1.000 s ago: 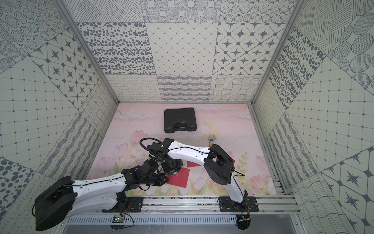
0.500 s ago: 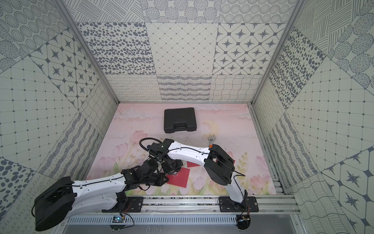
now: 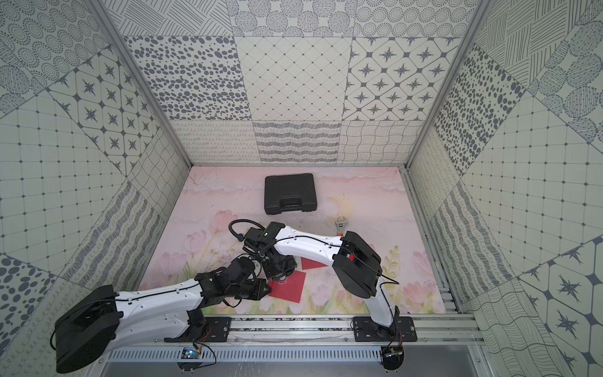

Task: Seal the envelope with a glue stick
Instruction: Apply the envelope at the center of the board.

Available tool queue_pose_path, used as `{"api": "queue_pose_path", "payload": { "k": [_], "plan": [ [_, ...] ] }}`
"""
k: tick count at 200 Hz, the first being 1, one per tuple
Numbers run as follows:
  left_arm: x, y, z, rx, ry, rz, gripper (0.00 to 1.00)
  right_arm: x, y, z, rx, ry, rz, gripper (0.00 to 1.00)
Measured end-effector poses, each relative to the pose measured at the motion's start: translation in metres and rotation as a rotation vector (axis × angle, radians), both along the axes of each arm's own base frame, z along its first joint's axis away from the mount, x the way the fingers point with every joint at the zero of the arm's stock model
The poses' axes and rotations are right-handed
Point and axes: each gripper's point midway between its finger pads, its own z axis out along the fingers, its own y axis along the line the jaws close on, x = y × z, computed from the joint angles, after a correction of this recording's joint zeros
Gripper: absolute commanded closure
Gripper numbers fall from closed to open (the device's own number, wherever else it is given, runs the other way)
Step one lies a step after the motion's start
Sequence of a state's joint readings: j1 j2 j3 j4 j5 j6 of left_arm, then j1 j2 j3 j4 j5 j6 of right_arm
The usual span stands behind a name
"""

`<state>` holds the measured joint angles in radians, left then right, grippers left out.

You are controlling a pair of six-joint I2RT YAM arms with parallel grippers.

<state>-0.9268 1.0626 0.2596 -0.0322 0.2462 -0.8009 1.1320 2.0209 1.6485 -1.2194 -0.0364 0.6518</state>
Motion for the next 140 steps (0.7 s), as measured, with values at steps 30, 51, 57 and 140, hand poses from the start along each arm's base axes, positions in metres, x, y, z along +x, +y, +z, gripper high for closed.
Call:
{"api": "queue_pose_path", "payload": {
  "k": [30, 51, 57, 140],
  "plan": [
    [0.0, 0.0, 0.0, -0.001, -0.001, 0.0, 1.0, 0.002, 0.0, 0.0, -0.02, -0.022, 0.01, 1.0],
    [0.0, 0.0, 0.0, 0.0, -0.001, 0.0, 1.0, -0.002, 0.0, -0.002, -0.005, 0.011, 0.004, 1.0],
    [0.0, 0.0, 0.0, 0.0, -0.001, 0.0, 1.0, -0.004, 0.001, -0.002, 0.004, 0.027, 0.002, 1.0],
    [-0.001, 0.001, 0.0, 0.002, 0.002, 0.0, 1.0, 0.001, -0.001, 0.0, -0.022, 0.013, 0.001, 1.0]
  ]
}}
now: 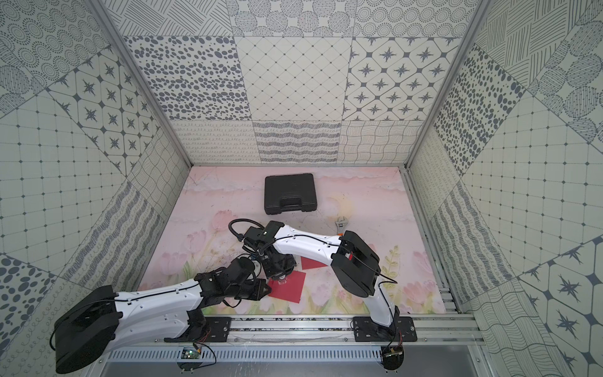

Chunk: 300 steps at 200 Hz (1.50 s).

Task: Seal the envelope with a glue stick
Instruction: Apply the envelope at the center of the board.

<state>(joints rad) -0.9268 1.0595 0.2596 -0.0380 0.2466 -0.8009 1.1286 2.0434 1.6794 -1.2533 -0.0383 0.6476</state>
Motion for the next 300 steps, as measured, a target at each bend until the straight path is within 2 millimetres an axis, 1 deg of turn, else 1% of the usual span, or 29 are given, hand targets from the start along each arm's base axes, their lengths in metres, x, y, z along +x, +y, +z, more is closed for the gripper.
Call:
{"api": "queue_pose_path", "payload": {
  "k": [41, 65, 86, 108, 142, 167, 179, 195, 220, 266, 286, 300],
  "plan": [
    [0.0, 0.0, 0.0, 0.0, 0.0, 0.0, 1.0, -0.001, -0.001, 0.0, -0.023, -0.012, 0.015, 1.0],
    [0.0, 0.0, 0.0, 0.001, 0.0, 0.0, 1.0, -0.01, 0.003, -0.002, 0.017, 0.038, 0.01, 1.0],
    [0.0, 0.0, -0.001, 0.002, 0.002, 0.0, 1.0, -0.011, 0.003, -0.002, 0.049, 0.075, -0.01, 1.0],
    [0.0, 0.0, -0.001, 0.002, 0.002, 0.0, 1.0, -0.01, 0.003, -0.002, 0.05, 0.075, -0.012, 1.0],
    [0.0, 0.0, 0.0, 0.002, 0.002, 0.0, 1.0, 0.0, -0.003, -0.001, -0.013, 0.001, 0.005, 1.0],
    [0.0, 0.0, 0.0, 0.002, 0.001, 0.0, 1.0, -0.001, -0.003, -0.001, -0.027, -0.01, 0.018, 1.0],
    [0.0, 0.0, 0.0, 0.002, 0.001, 0.0, 1.0, -0.003, 0.0, -0.002, -0.009, 0.009, 0.012, 1.0],
    [0.0, 0.0, -0.001, 0.002, 0.002, 0.0, 1.0, -0.009, 0.002, -0.002, 0.027, 0.054, 0.003, 1.0],
    [0.0, 0.0, -0.001, 0.002, 0.002, 0.0, 1.0, -0.01, 0.003, -0.002, 0.06, 0.085, -0.02, 1.0],
    [0.0, 0.0, 0.0, 0.001, 0.002, 0.0, 1.0, 0.0, -0.003, -0.001, -0.002, 0.002, 0.0, 1.0],
    [0.0, 0.0, 0.0, 0.002, 0.002, 0.0, 1.0, 0.0, -0.003, 0.0, -0.009, -0.01, 0.009, 1.0],
    [0.0, 0.0, 0.0, 0.002, 0.001, 0.0, 1.0, -0.003, 0.0, -0.002, 0.013, 0.017, 0.002, 1.0]
  ]
}}
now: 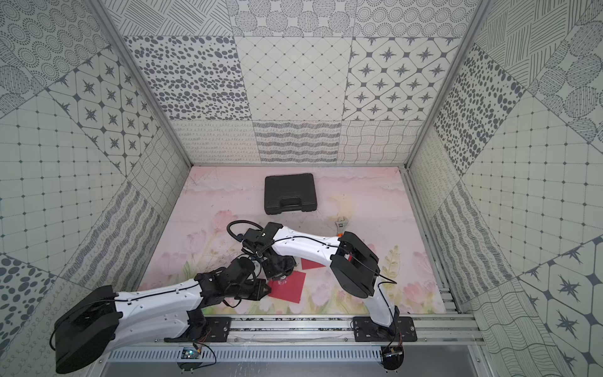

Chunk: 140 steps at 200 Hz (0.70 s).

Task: Seal the envelope with a glue stick
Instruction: Apply the envelope at the center of the board.

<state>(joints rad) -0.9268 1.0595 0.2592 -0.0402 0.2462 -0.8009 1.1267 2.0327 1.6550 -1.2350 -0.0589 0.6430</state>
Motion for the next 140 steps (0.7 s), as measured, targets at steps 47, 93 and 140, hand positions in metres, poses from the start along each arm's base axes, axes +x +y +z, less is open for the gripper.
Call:
{"api": "queue_pose_path", "payload": {
  "k": [47, 93, 140],
  "plan": [
    [0.0, 0.0, 0.0, 0.0, 0.001, 0.0, 1.0, -0.006, 0.002, 0.0, 0.066, 0.059, -0.036, 1.0],
    [0.0, 0.0, 0.0, -0.001, 0.0, 0.0, 1.0, 0.003, -0.003, 0.001, -0.031, -0.031, 0.003, 1.0],
    [0.0, 0.0, 0.0, 0.001, 0.002, -0.001, 1.0, -0.009, 0.002, -0.001, 0.058, 0.057, -0.023, 1.0]
  ]
}}
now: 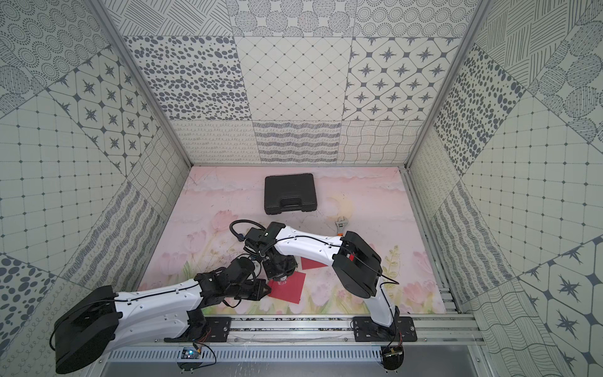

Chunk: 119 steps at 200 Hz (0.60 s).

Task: Seal the envelope with a glue stick
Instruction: Apply the envelope at the center of the board.

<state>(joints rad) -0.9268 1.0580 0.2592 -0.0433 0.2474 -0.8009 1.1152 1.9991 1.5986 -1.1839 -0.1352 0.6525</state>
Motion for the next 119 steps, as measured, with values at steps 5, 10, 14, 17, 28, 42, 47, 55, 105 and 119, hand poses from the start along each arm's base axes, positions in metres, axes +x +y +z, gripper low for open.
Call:
{"api": "queue_pose_path", "payload": {
  "k": [5, 10, 14, 17, 28, 42, 47, 55, 105, 119],
  "plan": [
    [0.0, 0.0, 0.0, 0.0, 0.0, 0.0, 1.0, -0.001, 0.0, 0.0, 0.013, 0.012, -0.009, 1.0],
    [0.0, 0.0, 0.0, 0.0, 0.0, 0.0, 1.0, -0.001, 0.001, 0.0, 0.022, 0.021, -0.017, 1.0],
    [0.0, 0.0, 0.0, 0.0, 0.0, 0.0, 1.0, -0.002, 0.002, 0.0, 0.029, 0.027, -0.022, 1.0],
    [0.0, 0.0, 0.0, 0.0, 0.0, 0.0, 1.0, -0.002, 0.002, 0.0, 0.031, 0.028, -0.023, 1.0],
    [0.0, 0.0, 0.0, -0.001, 0.0, 0.0, 1.0, -0.001, 0.002, 0.0, 0.033, 0.025, -0.026, 1.0],
    [0.0, 0.0, 0.0, -0.001, -0.001, 0.0, 1.0, 0.002, 0.001, 0.0, 0.014, -0.005, -0.023, 1.0],
    [0.0, 0.0, 0.0, -0.001, -0.001, 0.0, 1.0, 0.005, 0.0, 0.001, 0.002, -0.021, -0.021, 1.0],
    [0.0, 0.0, 0.0, -0.001, -0.001, 0.0, 1.0, 0.009, -0.001, 0.002, -0.016, -0.046, -0.017, 1.0],
    [0.0, 0.0, 0.0, 0.0, -0.002, 0.001, 1.0, 0.008, -0.001, 0.001, -0.03, -0.061, -0.002, 1.0],
    [0.0, 0.0, 0.0, -0.001, -0.001, 0.0, 1.0, 0.003, 0.001, 0.001, 0.0, -0.029, -0.008, 1.0]
  ]
}}
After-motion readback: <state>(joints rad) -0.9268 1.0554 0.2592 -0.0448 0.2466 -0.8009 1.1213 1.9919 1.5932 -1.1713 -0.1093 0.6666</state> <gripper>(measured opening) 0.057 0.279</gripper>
